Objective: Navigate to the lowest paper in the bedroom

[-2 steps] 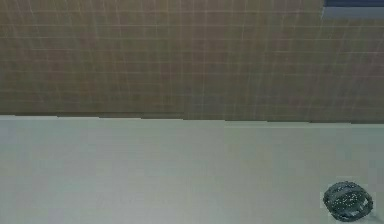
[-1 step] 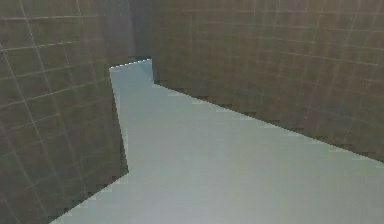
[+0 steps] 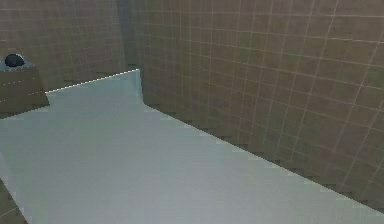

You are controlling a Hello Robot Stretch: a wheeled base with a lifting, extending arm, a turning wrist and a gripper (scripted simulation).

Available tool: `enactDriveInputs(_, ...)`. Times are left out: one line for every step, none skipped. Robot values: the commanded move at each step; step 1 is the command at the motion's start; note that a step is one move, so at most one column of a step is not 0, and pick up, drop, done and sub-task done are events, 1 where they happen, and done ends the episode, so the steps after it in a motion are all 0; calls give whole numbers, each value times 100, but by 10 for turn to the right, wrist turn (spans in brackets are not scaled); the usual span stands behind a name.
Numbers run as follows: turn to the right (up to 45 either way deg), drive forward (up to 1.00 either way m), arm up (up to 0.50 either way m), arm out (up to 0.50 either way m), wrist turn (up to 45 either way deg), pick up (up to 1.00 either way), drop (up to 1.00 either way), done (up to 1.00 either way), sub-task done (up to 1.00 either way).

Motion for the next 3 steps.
enactDriveInputs(-30,0,0,0,0,0,0,0,0)
enactDriveInputs(0,80,0,0,0,0,0,0,0)
enactDriveInputs(-300,0,0,0,0,0,0,0,0)
